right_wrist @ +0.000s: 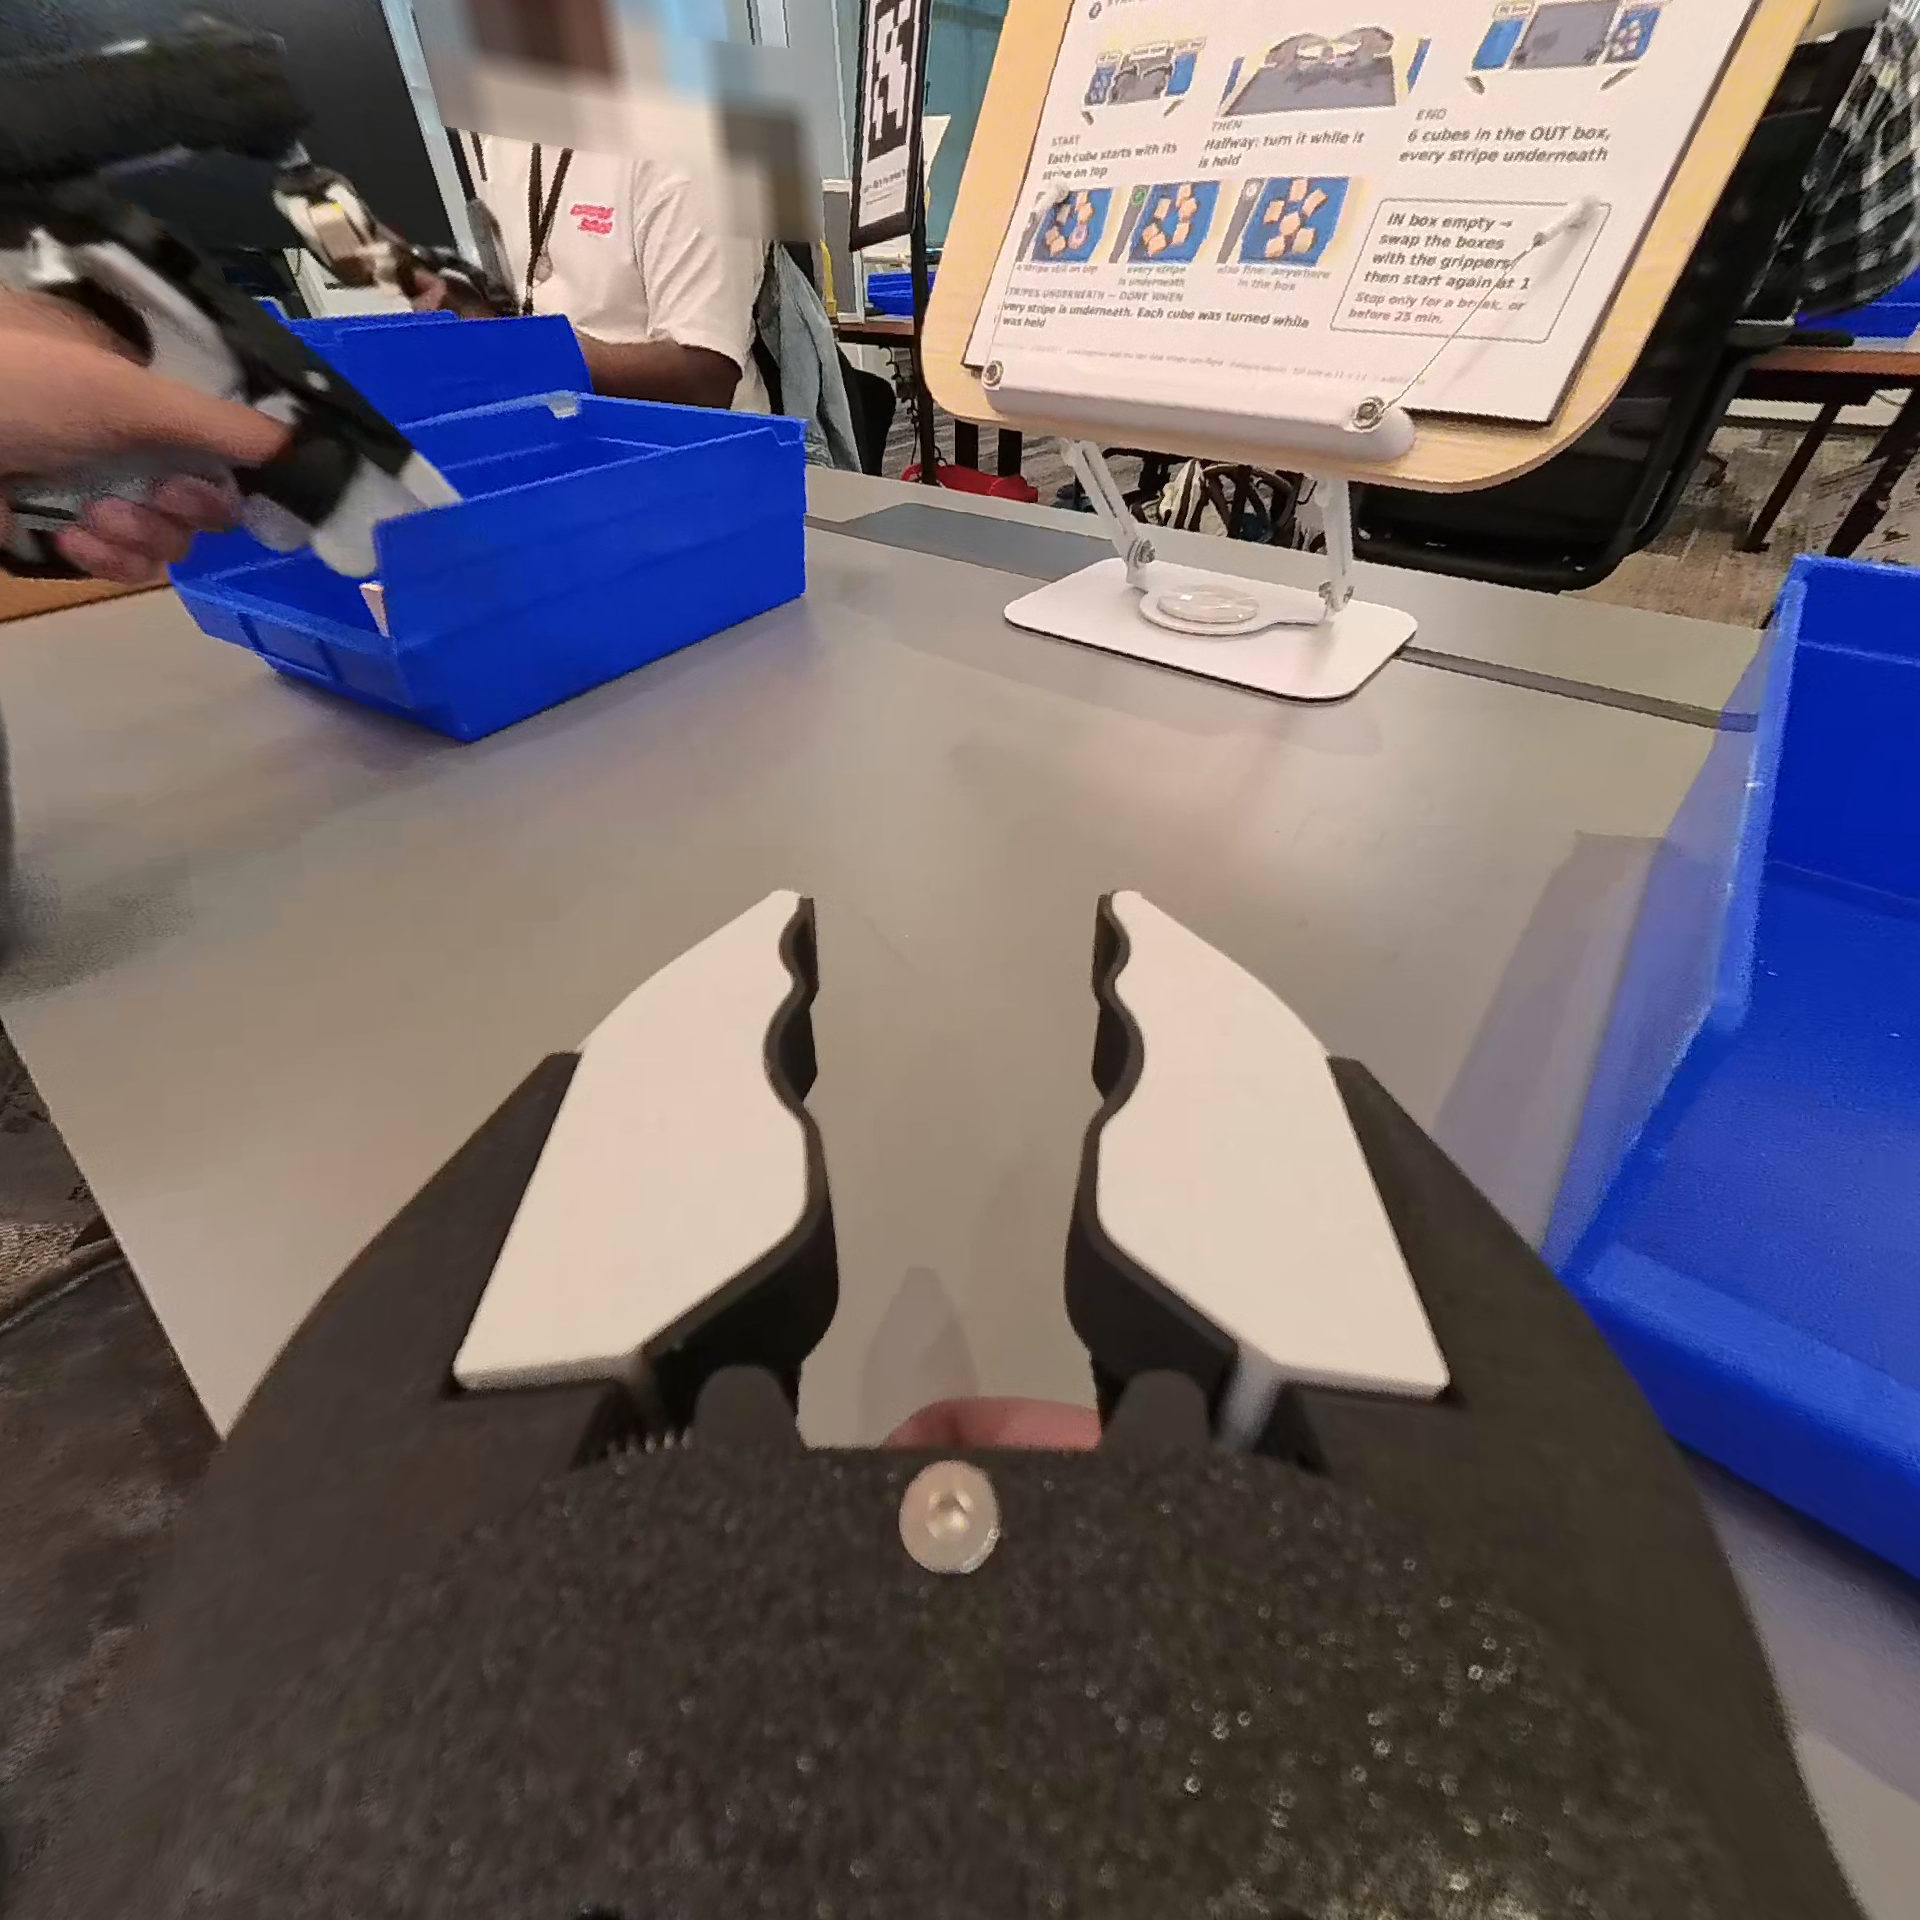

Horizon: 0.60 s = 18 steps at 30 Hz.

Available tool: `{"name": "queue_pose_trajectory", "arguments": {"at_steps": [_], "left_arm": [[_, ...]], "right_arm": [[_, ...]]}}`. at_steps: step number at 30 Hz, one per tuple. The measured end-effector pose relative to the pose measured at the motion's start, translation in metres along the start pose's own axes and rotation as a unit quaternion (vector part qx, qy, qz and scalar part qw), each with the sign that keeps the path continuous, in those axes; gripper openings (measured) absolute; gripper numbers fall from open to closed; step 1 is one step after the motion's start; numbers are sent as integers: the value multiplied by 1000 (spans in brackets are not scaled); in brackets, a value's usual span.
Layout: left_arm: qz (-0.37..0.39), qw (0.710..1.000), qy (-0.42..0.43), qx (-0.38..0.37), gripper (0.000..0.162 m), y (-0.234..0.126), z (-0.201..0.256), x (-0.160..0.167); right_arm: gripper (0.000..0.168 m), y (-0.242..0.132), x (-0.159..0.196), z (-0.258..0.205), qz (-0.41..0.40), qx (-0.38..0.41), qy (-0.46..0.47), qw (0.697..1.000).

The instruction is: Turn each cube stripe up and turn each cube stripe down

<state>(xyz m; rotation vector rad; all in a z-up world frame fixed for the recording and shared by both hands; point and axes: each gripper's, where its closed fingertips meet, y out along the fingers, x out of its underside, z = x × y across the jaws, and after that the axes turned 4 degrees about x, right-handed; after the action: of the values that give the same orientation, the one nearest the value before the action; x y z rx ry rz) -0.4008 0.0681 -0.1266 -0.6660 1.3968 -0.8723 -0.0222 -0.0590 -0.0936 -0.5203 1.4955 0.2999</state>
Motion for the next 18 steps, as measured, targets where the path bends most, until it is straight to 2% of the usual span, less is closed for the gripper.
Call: {"name": "queue_pose_trajectory", "arguments": {"at_steps": [1, 3, 7, 9, 13, 18], "left_arm": [[-14, 1000, -1, -15, 63, 7, -3, 0], [-48, 998, -19, -28, 68, 20, -9, 4], [-107, 993, -58, -11, 66, 42, -18, 18], [-121, 990, -68, 27, 46, 48, -12, 23], [-109, 992, -53, 33, 45, 32, -18, 23], [-67, 996, -15, 48, 45, -22, -28, 9]], "right_arm": [[51, 0, 0, -1, 0, -1, 0, 1000], [51, 0, 0, -2, -1, -5, 2, 1000], [51, -1, 2, -3, -6, -7, -2, 1000], [50, -2, 1, -2, -6, -6, -5, 1000], [49, -1, 4, 2, -9, -2, 0, 1000], [48, 0, 4, 3, -9, 1, -1, 1000]]}}
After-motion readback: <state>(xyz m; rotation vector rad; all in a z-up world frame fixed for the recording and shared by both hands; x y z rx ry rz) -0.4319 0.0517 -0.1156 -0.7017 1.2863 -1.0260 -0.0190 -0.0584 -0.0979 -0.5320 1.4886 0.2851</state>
